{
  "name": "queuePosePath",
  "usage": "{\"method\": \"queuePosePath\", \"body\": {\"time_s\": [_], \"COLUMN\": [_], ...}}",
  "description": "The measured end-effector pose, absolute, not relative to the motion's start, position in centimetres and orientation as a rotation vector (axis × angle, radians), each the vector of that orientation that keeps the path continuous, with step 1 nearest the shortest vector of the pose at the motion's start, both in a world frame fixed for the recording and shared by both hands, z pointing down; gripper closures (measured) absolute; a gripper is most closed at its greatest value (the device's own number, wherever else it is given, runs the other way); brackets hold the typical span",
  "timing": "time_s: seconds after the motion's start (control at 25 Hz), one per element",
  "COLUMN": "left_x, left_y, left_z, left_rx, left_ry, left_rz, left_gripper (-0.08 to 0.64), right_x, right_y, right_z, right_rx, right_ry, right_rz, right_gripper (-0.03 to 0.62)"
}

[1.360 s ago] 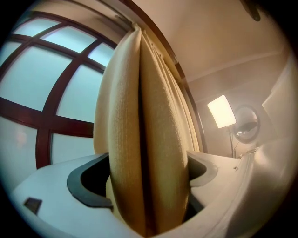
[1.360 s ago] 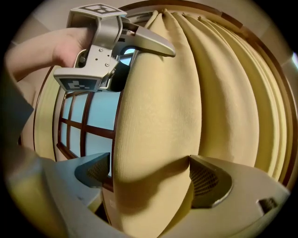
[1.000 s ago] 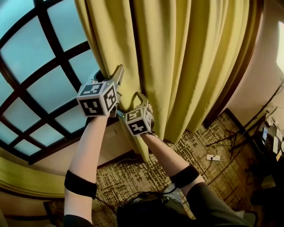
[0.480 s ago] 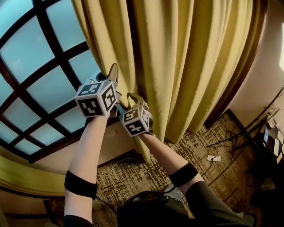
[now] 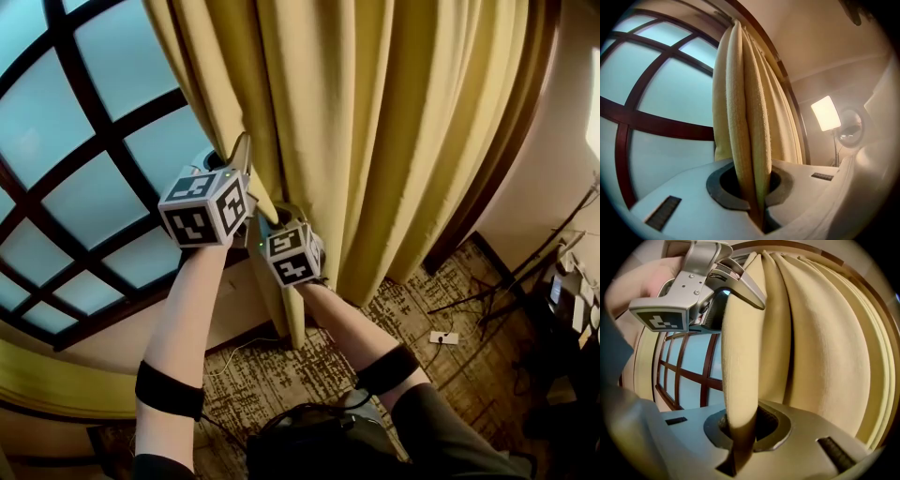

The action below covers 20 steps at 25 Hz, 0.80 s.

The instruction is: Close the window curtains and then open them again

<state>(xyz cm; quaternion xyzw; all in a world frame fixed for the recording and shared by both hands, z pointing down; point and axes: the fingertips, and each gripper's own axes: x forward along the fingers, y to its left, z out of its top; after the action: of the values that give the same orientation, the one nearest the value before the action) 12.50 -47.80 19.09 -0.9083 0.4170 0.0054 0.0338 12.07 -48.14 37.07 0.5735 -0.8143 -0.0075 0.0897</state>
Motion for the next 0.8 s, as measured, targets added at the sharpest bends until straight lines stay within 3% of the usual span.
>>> {"method": "queuePosePath", "body": {"time_s": [0.8], "left_x": [25.4], "left_y": [-49.3], "left_z": [17.5], "left_rx": [-2.748], "left_ry": [1.376], "left_rz": [0.088], "left_gripper": [0.555], "right_x": [26.1], "right_y": [-49.6], "right_z": [35.7], "right_rx": [1.612], "right_ry": [-2.508], "right_rz": [0.019], "right_gripper": [0.557]}}
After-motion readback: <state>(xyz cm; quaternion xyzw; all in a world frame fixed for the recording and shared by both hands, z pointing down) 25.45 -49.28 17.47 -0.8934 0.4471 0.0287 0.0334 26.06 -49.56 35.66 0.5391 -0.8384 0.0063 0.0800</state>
